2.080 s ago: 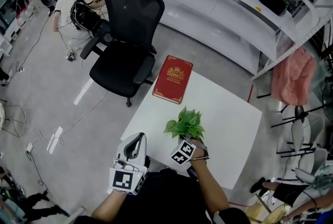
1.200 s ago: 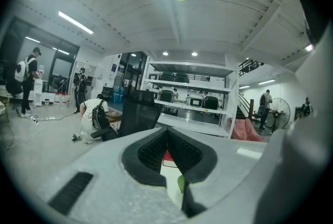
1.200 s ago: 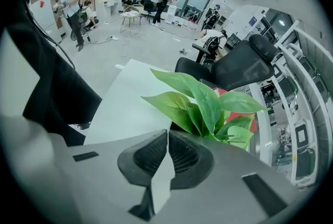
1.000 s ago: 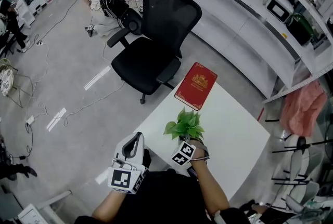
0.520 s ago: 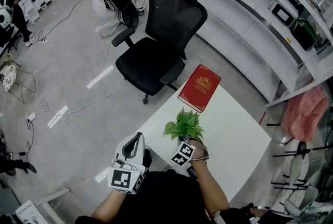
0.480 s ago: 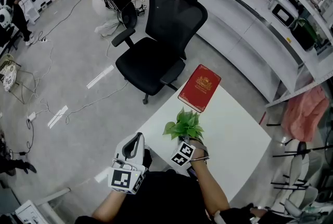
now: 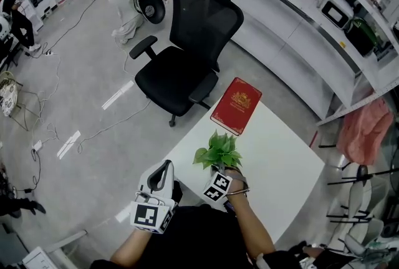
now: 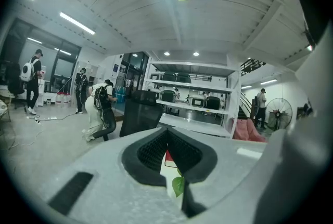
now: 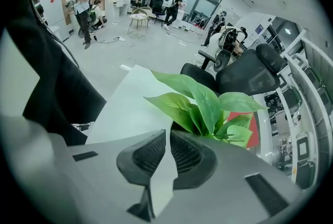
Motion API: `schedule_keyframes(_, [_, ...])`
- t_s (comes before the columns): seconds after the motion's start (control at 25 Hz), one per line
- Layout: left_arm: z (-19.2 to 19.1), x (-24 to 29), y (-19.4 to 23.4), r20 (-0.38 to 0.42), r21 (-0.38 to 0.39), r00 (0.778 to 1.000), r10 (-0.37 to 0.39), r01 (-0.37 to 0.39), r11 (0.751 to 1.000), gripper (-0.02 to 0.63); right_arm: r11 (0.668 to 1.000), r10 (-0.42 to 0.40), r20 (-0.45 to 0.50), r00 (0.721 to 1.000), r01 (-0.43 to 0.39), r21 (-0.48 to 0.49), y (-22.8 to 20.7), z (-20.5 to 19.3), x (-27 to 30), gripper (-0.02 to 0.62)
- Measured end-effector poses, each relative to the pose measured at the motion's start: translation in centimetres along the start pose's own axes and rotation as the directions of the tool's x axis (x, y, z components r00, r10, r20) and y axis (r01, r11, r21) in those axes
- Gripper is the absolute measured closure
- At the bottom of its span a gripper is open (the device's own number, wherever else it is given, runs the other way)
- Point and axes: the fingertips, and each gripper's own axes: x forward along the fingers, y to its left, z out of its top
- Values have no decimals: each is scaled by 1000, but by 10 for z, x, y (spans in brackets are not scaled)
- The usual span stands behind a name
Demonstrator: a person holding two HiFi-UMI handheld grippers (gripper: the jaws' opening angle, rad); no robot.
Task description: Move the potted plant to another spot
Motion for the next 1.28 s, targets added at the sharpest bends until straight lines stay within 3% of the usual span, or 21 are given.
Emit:
schedule_keyframes(0.2, [1, 9, -2, 4, -4, 1000, -29, 29, 1000, 589, 1000, -7, 8, 1000, 6, 29, -1, 1, -6, 584])
schedule_keyframes(0.48, [3, 28, -7, -3, -5, 996, -94, 94, 996, 589, 983, 12, 66, 998, -24, 181, -6, 7, -26, 584])
schedule_keyframes(0.6, [-1, 36, -16, -31, 1, 989, -143, 143, 990, 589, 963, -8, 109, 994, -22, 269, -10, 7, -40, 584])
schedule_keyframes(0.68, [0, 42, -24, -34, 0, 984, -173, 173, 985, 589, 932, -32, 157, 987, -27, 360, -16, 7, -53, 584])
schedule_keyframes(0.84, [6, 56, -43, -9, 9, 971, -238, 238, 971, 589, 824, -136, 253, 958, -33, 566, -34, 4, -86, 584])
schedule_keyframes(1.0, [3, 69, -66, -26, 19, 949, -314, 314, 949, 589, 660, -278, 298, 913, -44, 750, -53, -12, -125, 584])
schedule_keyframes(1.16, [2, 77, -90, -31, 34, 926, -377, 378, 925, 589, 513, -454, 276, 847, -4, 858, -73, -36, -170, 586])
schedule_keyframes(1.28, [4, 79, -106, -28, 45, 911, -412, 413, 910, 589, 434, -569, 254, 782, 23, 901, -83, -45, -206, 586])
